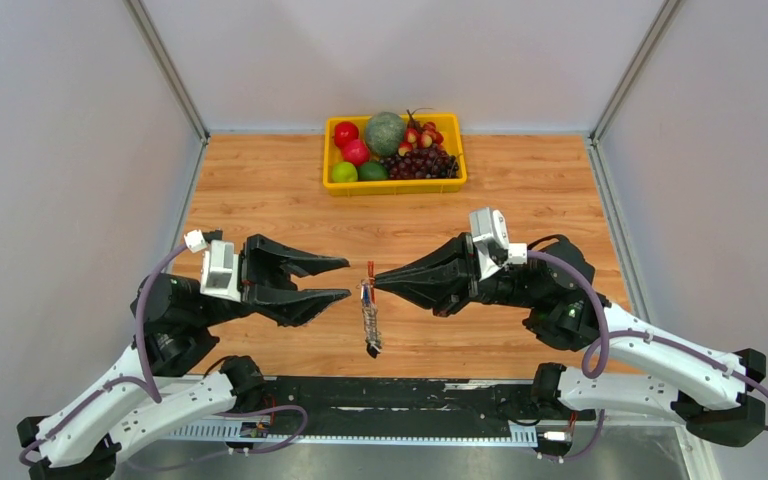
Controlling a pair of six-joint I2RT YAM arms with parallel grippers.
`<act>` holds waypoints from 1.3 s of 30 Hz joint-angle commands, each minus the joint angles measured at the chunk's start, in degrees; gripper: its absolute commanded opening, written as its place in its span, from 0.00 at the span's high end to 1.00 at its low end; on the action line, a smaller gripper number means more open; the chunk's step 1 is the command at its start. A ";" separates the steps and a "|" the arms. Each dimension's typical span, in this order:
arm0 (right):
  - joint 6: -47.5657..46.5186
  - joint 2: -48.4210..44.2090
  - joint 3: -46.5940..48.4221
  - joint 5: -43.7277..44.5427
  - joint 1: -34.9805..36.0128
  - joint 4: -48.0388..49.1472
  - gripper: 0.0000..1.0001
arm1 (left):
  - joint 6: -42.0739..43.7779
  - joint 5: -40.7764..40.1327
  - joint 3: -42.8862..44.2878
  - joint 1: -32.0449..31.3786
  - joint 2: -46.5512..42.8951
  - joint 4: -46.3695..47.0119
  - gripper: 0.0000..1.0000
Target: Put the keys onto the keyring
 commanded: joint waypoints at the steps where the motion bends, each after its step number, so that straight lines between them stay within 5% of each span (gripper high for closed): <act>1: -0.02 -0.60 0.60 1.16 -0.06 5.16 1.00 | -3.24 2.27 0.04 0.12 0.84 4.83 0.46; 39: -1.72 0.80 2.91 0.28 -0.08 6.46 1.00 | -3.82 0.93 -1.95 0.08 1.13 5.77 0.53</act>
